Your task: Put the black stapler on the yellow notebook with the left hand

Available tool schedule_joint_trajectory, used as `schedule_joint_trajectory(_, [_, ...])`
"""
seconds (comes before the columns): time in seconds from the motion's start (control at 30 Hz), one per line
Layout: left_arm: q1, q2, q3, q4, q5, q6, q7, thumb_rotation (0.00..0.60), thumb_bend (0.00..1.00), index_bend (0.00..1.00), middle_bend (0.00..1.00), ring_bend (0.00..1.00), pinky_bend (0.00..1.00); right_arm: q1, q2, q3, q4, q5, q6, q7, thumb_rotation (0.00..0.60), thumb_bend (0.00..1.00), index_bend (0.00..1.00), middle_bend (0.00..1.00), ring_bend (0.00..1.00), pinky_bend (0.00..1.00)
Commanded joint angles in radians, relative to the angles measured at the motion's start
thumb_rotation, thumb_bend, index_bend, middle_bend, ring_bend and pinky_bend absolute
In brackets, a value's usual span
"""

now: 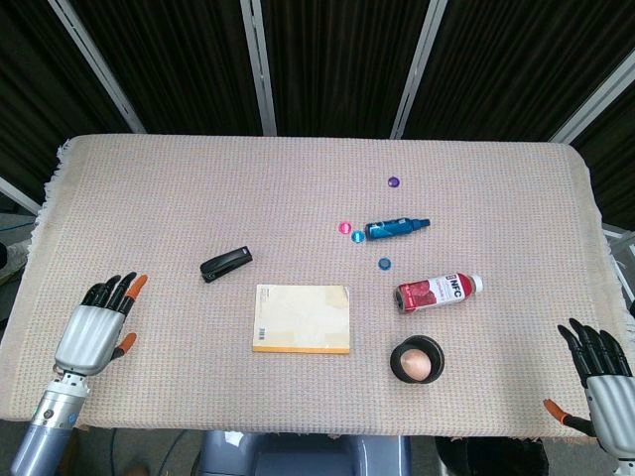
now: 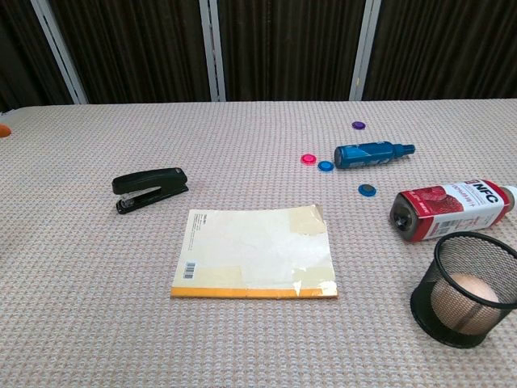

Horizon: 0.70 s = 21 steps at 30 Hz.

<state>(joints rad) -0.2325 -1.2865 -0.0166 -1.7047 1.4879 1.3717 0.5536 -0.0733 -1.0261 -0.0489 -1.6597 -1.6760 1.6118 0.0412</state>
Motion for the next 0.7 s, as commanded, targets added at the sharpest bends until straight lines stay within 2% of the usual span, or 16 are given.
schedule_joint_trajectory(0.03, [-0.001, -0.001, 0.001, 0.0, 0.0, -0.002, 0.001, 0.6, 0.24, 0.08, 0.07, 0.1, 0.21, -0.002, 0.0, -0.001, 0.0, -0.002, 0.005, 0.001, 0.6, 0.06, 0.0, 0.0, 0.0, 0.0])
schedule_joint_trajectory(0.3, [-0.006, -0.004, -0.002, 0.001, -0.015, -0.017, 0.003, 0.6, 0.24, 0.07, 0.07, 0.1, 0.25, -0.002, -0.001, -0.001, 0.0, 0.0, 0.002, 0.001, 0.6, 0.06, 0.0, 0.0, 0.0, 0.0])
schedule_joint_trajectory(0.4, [-0.018, -0.027, -0.019, 0.013, -0.022, -0.019, 0.01, 0.6, 0.24, 0.08, 0.09, 0.1, 0.27, -0.004, 0.0, -0.001, 0.001, -0.001, 0.006, 0.004, 0.6, 0.06, 0.0, 0.0, 0.0, 0.0])
schedule_joint_trajectory(0.7, [-0.063, -0.216, -0.087, 0.153, -0.058, -0.008, 0.073, 0.6, 0.24, 0.09, 0.14, 0.15, 0.28, 0.0, 0.01, -0.005, 0.007, -0.009, 0.002, 0.033, 0.6, 0.06, 0.0, 0.0, 0.0, 0.0])
